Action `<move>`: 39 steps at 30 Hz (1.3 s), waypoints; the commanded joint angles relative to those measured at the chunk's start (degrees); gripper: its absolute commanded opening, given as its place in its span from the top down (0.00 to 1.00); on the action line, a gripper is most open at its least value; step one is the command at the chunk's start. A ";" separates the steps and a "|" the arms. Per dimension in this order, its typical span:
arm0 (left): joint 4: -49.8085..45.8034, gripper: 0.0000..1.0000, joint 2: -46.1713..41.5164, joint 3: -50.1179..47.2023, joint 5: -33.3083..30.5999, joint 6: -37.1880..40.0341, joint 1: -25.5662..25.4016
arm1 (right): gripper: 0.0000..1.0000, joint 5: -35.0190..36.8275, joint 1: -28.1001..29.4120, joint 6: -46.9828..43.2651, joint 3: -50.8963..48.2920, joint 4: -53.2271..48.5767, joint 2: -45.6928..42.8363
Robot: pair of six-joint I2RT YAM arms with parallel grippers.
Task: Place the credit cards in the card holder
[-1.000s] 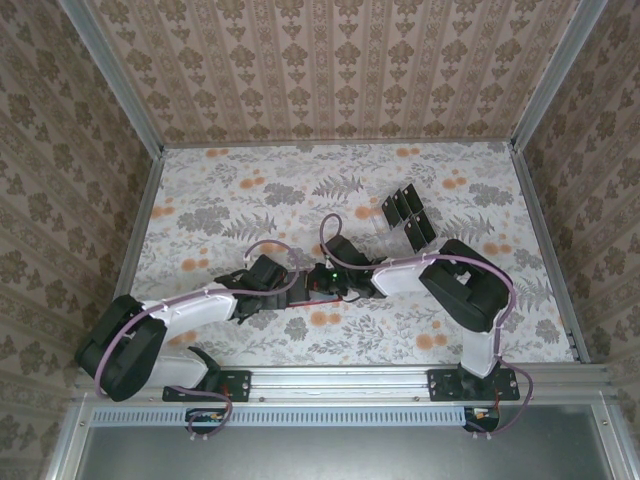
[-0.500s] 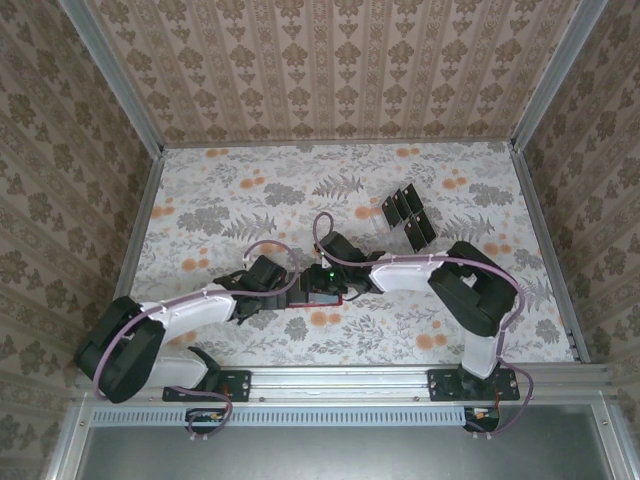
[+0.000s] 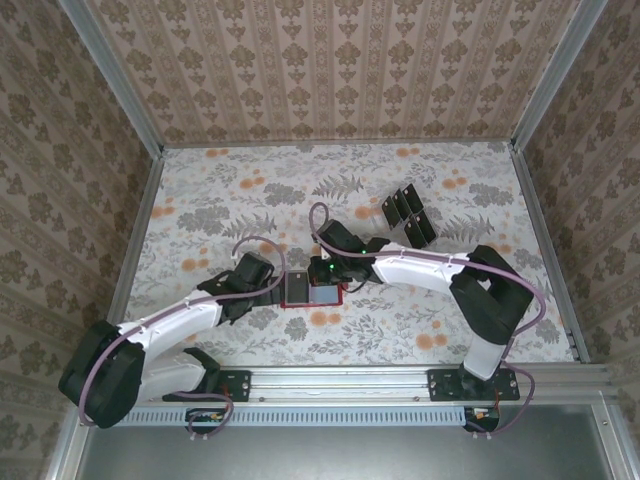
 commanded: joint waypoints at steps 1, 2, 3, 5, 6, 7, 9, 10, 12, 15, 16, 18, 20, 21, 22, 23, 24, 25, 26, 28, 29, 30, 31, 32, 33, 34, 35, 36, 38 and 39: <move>-1.76 0.00 0.56 -0.53 -0.60 -0.65 0.75 | 1.00 3.14 0.85 -2.34 2.72 -5.47 3.14; -1.45 0.00 1.17 -0.54 -0.68 -0.69 0.95 | 1.00 3.21 0.98 -2.50 3.29 -5.70 3.84; -1.16 0.00 1.86 -0.57 -0.61 -0.68 1.01 | 1.00 3.25 1.07 -2.56 3.75 -5.85 4.56; -0.48 0.00 3.19 -0.57 -0.37 -0.71 1.11 | 1.00 3.33 1.31 -2.76 4.57 -6.08 5.75; -0.07 0.00 3.76 -0.62 -0.24 -0.75 1.15 | 1.00 3.42 1.45 -2.79 4.91 -6.25 6.33; 0.16 0.00 4.27 -0.63 -0.21 -0.80 1.19 | 1.00 3.55 1.50 -2.87 5.20 -6.43 6.81; 0.38 0.00 5.00 -0.36 -0.18 -0.68 1.11 | 1.00 3.86 1.57 -2.96 5.56 -6.72 7.62; 0.50 0.00 5.12 -0.35 -0.15 -0.69 1.11 | 1.00 3.94 1.63 -2.96 5.66 -6.74 8.00; 0.87 0.00 5.43 -0.35 -0.17 -0.76 1.12 | 1.00 3.96 1.58 -3.04 5.84 -6.79 8.51; 1.26 0.00 5.99 -0.35 0.01 -1.02 1.11 | 1.00 3.91 1.58 -2.96 6.17 -6.72 9.33; 1.47 0.00 6.21 -0.36 0.14 -1.06 1.15 | 1.00 3.85 1.58 -2.96 6.26 -6.65 9.44; 1.72 0.00 6.69 -0.27 0.36 -1.28 1.12 | 1.00 3.78 1.59 -2.87 6.45 -6.55 9.87; 2.14 0.00 7.12 -0.40 0.65 -1.55 1.02 | 1.00 3.61 1.66 -2.79 6.68 -6.47 10.27; 2.52 0.00 7.36 -0.66 0.85 -1.75 0.94 | 1.00 3.61 1.70 -2.70 6.80 -6.45 10.35; 2.70 0.00 7.62 -0.69 1.01 -1.93 0.93 | 1.00 3.61 1.69 -2.70 6.89 -6.45 10.54; 2.97 0.00 7.82 -0.82 1.12 -2.02 0.80 | 1.00 3.52 1.71 -2.65 6.99 -6.45 10.72; 3.23 0.00 8.17 -0.92 1.19 -2.20 0.83 | 1.00 3.36 1.73 -2.60 7.15 -6.46 10.93; 3.61 0.00 8.48 -1.05 1.30 -2.31 0.72 | 1.00 3.22 1.79 -2.61 7.31 -6.43 11.17; 3.94 0.00 8.85 -1.25 1.51 -2.48 0.67 | 1.00 3.02 1.80 -2.52 7.49 -6.36 11.45; 4.43 0.00 9.54 -1.56 1.75 -2.60 0.63 | 1.00 2.65 1.98 -2.43 7.76 -6.24 11.81; 4.70 0.00 9.84 -1.70 1.95 -2.68 0.62 | 1.00 2.48 1.98 -2.34 7.94 -6.11 11.92; 4.92 0.00 10.07 -1.90 2.12 -2.78 0.50 | 1.00 2.47 2.04 -2.27 8.11 -6.01 11.98; 5.09 0.00 10.16 -2.02 2.21 -2.78 0.57 | 1.00 2.25 2.03 -2.13 8.17 -5.95 12.11; 5.27 0.00 10.31 -2.10 2.29 -2.81 0.41 | 1.00 2.14 2.16 -2.13 8.30 -5.94 12.17; 5.43 0.00 10.46 -2.11 2.31 -2.78 0.42 | 1.00 1.98 2.16 -2.02 8.39 -5.80 12.25; 5.53 0.00 10.53 -2.16 2.37 -2.80 0.41 | 1.00 1.82 2.22 -1.95 8.47 -5.82 12.26; 5.61 0.00 10.66 -2.11 2.46 -2.70 0.41 | 1.00 1.68 2.24 -1.92 8.65 -5.71 12.41; 5.79 0.00 10.88 -2.11 2.49 -2.68 0.43 | 1.00 1.51 2.29 -1.88 8.81 -5.62 12.56; 6.05 0.00 11.26 -2.07 2.78 -2.65 0.41 | 1.00 1.20 2.48 -1.91 9.09 -5.71 12.82; 6.17 0.00 11.50 -2.02 2.83 -2.51 0.42 | 1.00 1.08 2.56 -1.99 9.27 -5.71 12.95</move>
